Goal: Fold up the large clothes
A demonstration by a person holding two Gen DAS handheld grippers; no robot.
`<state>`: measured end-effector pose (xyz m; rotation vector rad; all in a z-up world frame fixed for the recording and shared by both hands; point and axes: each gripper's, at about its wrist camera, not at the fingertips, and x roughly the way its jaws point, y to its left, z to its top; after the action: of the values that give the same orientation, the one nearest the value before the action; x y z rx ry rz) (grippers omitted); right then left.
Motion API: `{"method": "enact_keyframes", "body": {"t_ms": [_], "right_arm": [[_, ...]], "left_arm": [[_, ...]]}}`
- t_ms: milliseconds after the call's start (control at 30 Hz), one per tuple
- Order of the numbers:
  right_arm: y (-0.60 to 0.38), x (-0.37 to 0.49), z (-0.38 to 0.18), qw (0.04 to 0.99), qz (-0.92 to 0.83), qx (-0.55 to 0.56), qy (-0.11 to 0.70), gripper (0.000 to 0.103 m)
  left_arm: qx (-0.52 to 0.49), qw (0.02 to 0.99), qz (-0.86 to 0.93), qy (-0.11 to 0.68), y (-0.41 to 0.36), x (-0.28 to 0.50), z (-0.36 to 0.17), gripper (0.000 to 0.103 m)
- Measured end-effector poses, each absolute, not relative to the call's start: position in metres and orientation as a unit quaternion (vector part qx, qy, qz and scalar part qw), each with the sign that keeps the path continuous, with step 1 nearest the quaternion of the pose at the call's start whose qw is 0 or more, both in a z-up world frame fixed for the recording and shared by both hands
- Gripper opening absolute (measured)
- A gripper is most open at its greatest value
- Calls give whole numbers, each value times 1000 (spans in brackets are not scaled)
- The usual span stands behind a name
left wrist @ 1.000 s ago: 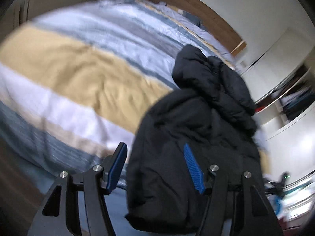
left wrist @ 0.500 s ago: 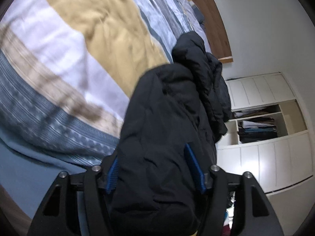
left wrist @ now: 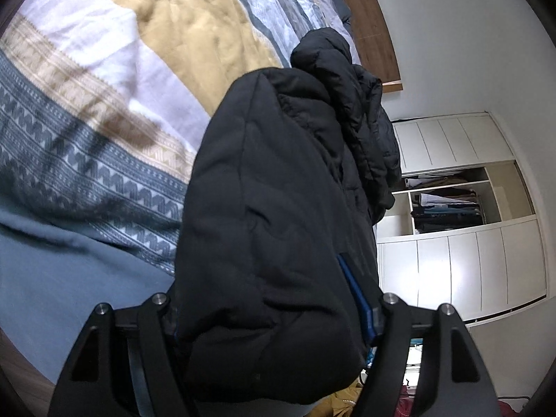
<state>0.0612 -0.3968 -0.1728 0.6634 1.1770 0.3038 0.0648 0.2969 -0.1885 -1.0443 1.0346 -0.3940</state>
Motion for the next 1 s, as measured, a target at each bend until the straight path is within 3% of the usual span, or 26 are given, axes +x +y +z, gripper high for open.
{"method": "enact_keyframes", "body": {"t_ms": [333,500,633,733,933,1000], "right_arm": [[-392,49,-167,768,176,330,520,99],[-387,42,-162,766,194,332,515,77],[-385,38,-163,765,194,344,508,66],[-383,39,-164,765,201,348,504,58],[-377,43,-161,770,211,353,489,38],[-375,44,-158,773,217,353,481,32]], "left_arm": [[-475,728,-175,462,291,55,-189,69],[-474,734,-176,454,288,51,-186,67],[-464,744,-170,451,285,48,-183,65],[-456,749,-168,451,281,47,-180,57],[-445,761,-166,442,275,41,-173,24],[-442,765,-166,438,273,40,-168,21]]}}
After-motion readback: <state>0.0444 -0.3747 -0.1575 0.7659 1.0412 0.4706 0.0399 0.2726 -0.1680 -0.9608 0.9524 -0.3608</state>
